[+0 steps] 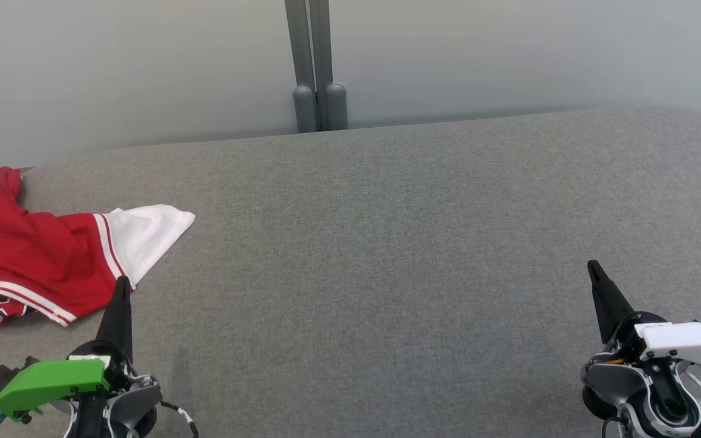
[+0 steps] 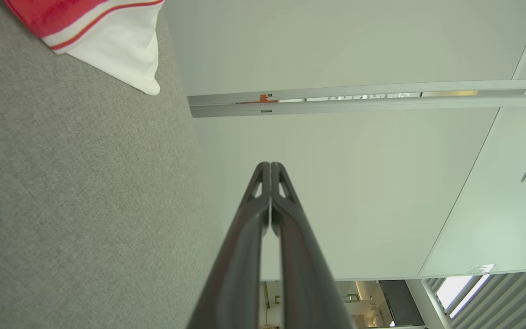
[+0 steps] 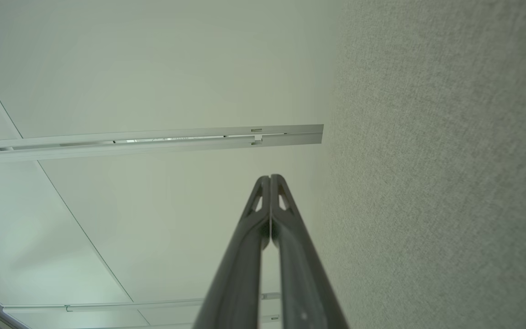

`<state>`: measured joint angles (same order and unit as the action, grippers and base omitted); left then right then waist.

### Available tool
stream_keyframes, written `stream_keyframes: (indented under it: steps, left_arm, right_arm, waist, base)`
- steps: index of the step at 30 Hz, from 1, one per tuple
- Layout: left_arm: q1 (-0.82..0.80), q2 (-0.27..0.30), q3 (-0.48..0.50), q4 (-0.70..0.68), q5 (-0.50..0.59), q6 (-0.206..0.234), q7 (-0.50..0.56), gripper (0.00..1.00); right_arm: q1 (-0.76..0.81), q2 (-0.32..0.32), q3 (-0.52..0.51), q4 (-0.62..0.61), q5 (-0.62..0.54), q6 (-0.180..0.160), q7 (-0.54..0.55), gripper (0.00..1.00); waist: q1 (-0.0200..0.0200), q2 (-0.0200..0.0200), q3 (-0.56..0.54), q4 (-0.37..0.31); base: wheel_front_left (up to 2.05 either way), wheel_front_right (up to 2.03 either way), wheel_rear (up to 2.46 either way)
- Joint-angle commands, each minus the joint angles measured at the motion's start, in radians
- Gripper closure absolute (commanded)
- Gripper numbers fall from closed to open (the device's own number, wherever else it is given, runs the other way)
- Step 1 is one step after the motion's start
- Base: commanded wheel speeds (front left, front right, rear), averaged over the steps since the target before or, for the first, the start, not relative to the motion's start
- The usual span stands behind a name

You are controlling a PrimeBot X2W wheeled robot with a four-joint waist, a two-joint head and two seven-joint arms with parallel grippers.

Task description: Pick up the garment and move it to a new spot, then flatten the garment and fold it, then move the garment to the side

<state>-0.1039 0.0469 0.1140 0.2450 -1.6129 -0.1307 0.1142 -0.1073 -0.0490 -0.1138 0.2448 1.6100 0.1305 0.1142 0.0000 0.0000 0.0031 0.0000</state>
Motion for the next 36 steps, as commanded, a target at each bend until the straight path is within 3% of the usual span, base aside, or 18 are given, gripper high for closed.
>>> stream_keyframes:
  steps: [1,36]
  left_arm:
    - [-0.013,0.007,0.001,0.000,0.000,-0.002,0.002,1.00]
    - [-0.013,0.007,0.001,0.000,0.000,-0.002,0.002,1.00]
  right_arm:
    - [-0.005,-0.001,0.000,0.001,0.006,0.000,0.002,1.00]
    - [-0.005,-0.001,0.000,0.001,0.006,0.000,0.002,1.00]
  waist:
    - [0.0000,0.0000,0.000,0.000]
    - [0.0000,0.0000,0.000,0.000]
  base:
    - [0.00,0.00,0.00]
    - [0.00,0.00,0.00]
